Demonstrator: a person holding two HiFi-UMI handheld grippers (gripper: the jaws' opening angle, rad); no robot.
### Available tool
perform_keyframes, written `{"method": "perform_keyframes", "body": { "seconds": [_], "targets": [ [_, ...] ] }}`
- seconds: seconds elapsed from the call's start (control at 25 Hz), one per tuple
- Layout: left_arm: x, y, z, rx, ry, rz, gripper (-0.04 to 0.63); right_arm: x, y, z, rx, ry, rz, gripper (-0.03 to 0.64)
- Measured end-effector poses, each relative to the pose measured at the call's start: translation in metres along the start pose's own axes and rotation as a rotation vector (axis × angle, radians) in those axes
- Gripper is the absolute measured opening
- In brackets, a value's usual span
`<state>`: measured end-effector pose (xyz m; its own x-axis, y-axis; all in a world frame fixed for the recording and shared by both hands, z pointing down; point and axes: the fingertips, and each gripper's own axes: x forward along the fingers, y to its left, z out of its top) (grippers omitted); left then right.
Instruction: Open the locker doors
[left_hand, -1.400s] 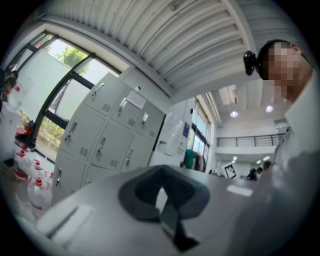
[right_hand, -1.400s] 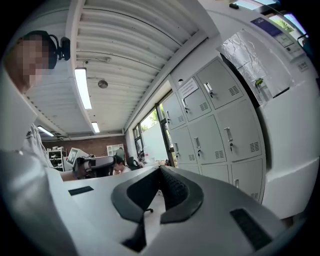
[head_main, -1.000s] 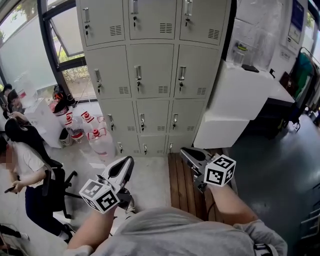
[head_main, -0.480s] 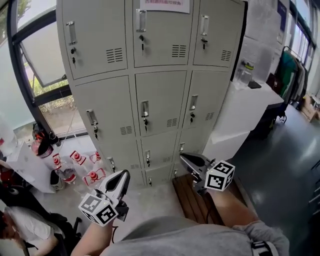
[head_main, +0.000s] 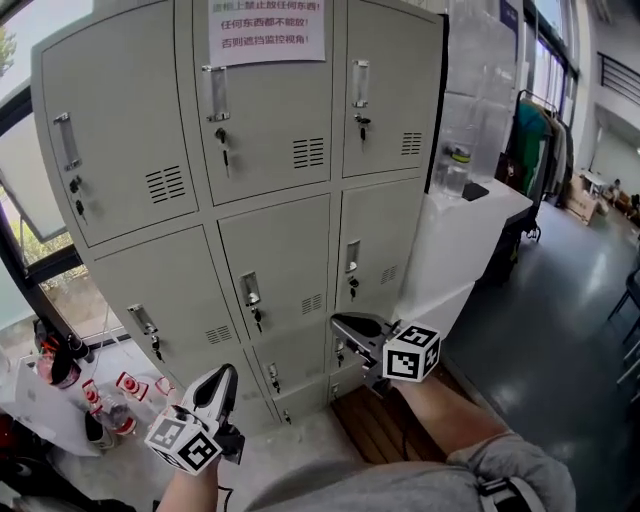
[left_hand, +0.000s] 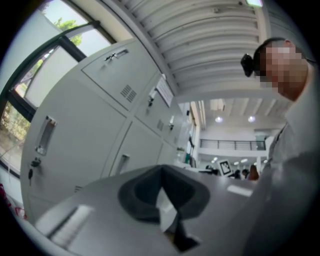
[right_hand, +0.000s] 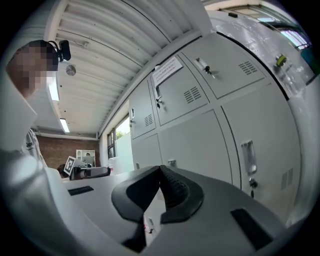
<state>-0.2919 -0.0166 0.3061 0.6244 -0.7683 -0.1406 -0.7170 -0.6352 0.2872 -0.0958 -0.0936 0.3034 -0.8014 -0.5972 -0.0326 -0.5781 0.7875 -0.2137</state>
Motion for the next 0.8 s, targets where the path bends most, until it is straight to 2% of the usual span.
{"method": "perform_keyframes", "body": {
  "seconds": [0.12, 0.32, 0.44, 0.48, 0.56, 0.68, 0.8],
  "targets": [
    [0.039, -0.002, 0.027, 0.020, -0.029, 0.012, 0.003, 0.005, -0.041, 0.081, -0.097, -0.071, -0.021, 0.003],
    [0.104, -0.014, 0.096, 0.129, -0.088, 0.027, 0.004, 0.021, -0.091, 0.251, -0.346, -0.177, -0.100, 0.005],
    [0.128, -0.018, 0.127, 0.145, -0.121, 0.029, 0.004, 0.032, -0.115, 0.324, -0.414, -0.202, -0.162, 0.032],
    [0.134, -0.018, 0.136, 0.144, -0.128, 0.031, 0.005, 0.037, -0.121, 0.342, -0.428, -0.198, -0.178, 0.080],
    [0.142, -0.018, 0.151, 0.148, -0.136, 0.039, 0.004, 0.049, -0.130, 0.371, -0.439, -0.187, -0.203, 0.119],
    [0.149, -0.018, 0.167, 0.165, -0.143, 0.044, 0.005, 0.067, -0.147, 0.400, -0.437, -0.161, -0.254, 0.146],
    [0.148, -0.020, 0.174, 0.167, -0.150, 0.038, 0.004, 0.083, -0.165, 0.411, -0.417, -0.122, -0.299, 0.158]
  ]
}}
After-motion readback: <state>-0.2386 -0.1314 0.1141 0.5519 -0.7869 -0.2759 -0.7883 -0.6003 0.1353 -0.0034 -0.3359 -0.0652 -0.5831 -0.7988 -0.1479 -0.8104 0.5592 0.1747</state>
